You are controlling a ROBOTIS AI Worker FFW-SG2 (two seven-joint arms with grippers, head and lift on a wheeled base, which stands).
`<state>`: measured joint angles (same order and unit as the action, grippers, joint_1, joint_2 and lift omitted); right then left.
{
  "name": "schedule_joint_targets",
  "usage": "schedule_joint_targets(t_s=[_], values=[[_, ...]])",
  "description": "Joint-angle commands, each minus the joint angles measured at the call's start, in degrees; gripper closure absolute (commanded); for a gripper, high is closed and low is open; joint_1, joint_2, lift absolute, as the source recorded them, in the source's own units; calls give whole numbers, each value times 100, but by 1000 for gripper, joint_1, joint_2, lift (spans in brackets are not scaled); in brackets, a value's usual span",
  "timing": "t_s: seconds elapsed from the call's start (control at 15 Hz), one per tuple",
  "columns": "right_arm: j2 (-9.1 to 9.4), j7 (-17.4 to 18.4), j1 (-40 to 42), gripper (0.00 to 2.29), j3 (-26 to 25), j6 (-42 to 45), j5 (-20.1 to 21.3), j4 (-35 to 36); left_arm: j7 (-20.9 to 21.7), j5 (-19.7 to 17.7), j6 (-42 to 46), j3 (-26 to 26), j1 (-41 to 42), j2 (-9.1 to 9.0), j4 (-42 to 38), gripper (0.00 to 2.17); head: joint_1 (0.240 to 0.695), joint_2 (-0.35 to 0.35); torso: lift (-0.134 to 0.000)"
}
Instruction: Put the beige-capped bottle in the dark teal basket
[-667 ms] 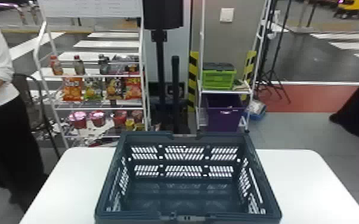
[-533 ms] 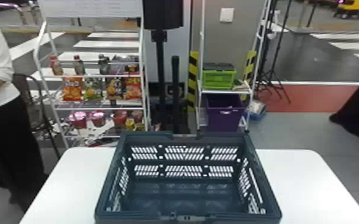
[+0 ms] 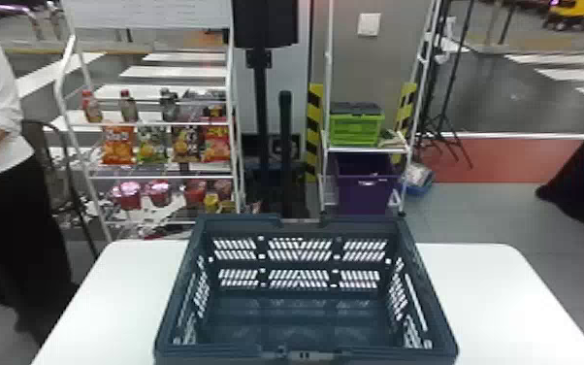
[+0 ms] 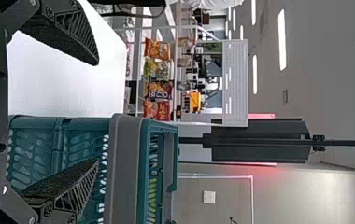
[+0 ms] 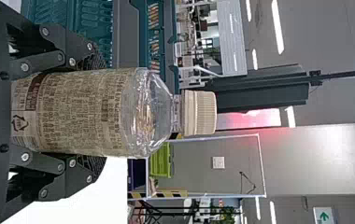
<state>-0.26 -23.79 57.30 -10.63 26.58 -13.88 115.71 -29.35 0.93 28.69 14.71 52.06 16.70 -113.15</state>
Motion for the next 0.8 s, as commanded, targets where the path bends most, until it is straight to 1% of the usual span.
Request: schedule_joint_targets(t_s=[0.0, 0.2, 0.33, 0.53, 0.73], values=[[32, 6, 9, 778, 9, 0, 8, 48, 0, -5, 0, 6, -3, 0, 12, 151, 499, 0, 0], [32, 6, 44, 778, 26, -158, 0, 452, 0, 4, 18, 6, -3, -8, 65, 151, 499, 0, 0], [32, 6, -18, 778, 26, -703, 0, 962, 0, 13, 53, 23, -3, -17, 100, 151, 499, 0, 0], [32, 15, -281, 778, 26, -1617, 44, 1533, 0, 13, 211, 32, 14, -17, 161, 151, 499, 0, 0], [32, 156, -685, 778, 96, -2777, 79, 2105, 0, 21, 229, 32, 41, -17, 144, 151, 499, 0, 0]])
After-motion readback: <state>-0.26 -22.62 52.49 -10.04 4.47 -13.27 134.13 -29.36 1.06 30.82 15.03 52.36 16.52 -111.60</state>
